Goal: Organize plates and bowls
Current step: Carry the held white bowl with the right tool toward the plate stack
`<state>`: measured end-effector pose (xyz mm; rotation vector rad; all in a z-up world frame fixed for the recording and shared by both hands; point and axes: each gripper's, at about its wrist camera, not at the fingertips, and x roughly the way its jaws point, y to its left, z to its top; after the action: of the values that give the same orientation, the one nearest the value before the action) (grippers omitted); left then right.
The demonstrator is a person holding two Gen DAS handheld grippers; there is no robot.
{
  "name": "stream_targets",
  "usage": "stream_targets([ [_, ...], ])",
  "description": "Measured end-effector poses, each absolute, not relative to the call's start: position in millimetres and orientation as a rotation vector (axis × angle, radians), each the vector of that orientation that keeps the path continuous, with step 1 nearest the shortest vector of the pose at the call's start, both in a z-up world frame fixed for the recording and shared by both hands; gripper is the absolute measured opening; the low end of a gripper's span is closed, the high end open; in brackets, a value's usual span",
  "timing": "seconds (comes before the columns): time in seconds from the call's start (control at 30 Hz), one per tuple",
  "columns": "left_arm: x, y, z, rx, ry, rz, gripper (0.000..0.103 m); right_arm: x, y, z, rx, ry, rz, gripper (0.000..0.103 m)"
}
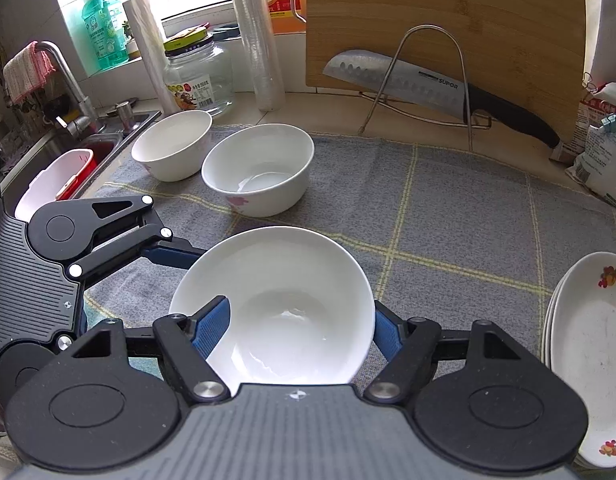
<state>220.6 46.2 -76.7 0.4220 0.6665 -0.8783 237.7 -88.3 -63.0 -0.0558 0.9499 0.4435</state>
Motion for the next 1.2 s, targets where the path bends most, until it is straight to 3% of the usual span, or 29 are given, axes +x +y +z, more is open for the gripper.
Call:
stream_targets([
  [0.77, 238.8, 20.1, -88.9, 0.394, 0.706, -0.867, 0.089, 258.9, -111.6, -83.1, -0.054, 0.963, 0.395, 0.080],
  [0.87, 239.1, 20.1, -89.1, 0.400, 0.703, -0.868, 0.090, 259.4, -111.6, -84.5, -0.040, 0.963, 0.402, 0.085],
  [1.0, 238.9, 22.4, -88.6, 0.402, 0.710, -0.865, 0.095, 256.2, -109.5, -83.6, -0.062, 0.948, 0.388, 0.103],
  [1.2, 238.6, 42.9, -79.1, 0.346, 0.742, -0.824, 0.101, 252.0, -111.4, -73.8, -0.051, 0.917, 0.374, 0.103],
])
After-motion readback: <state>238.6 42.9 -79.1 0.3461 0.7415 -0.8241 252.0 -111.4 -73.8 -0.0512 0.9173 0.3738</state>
